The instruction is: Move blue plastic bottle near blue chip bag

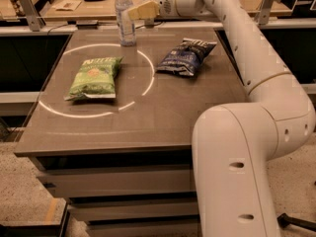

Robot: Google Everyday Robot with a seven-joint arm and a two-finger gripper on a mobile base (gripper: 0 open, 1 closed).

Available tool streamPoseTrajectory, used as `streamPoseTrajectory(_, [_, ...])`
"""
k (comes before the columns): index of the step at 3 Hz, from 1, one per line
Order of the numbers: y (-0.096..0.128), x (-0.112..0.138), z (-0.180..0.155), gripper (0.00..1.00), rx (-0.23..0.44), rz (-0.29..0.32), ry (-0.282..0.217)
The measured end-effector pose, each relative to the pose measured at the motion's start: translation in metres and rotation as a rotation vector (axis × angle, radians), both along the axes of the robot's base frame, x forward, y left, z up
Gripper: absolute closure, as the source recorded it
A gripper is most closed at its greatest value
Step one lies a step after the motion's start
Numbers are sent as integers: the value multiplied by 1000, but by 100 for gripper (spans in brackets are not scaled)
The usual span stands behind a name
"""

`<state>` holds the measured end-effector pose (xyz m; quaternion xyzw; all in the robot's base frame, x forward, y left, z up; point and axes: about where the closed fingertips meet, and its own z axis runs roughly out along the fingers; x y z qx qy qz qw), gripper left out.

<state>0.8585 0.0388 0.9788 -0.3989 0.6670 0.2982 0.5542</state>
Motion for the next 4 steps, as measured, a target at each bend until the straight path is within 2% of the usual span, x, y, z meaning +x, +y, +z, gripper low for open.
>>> streamPoseTrajectory(2, [10,34,-16,0,18,-63,-1])
streamPoseTrajectory(3, [16,41,-22,0,7,-65,-6])
streamPoseTrajectory(4, [27,39,-33,0,-16,-25,-17])
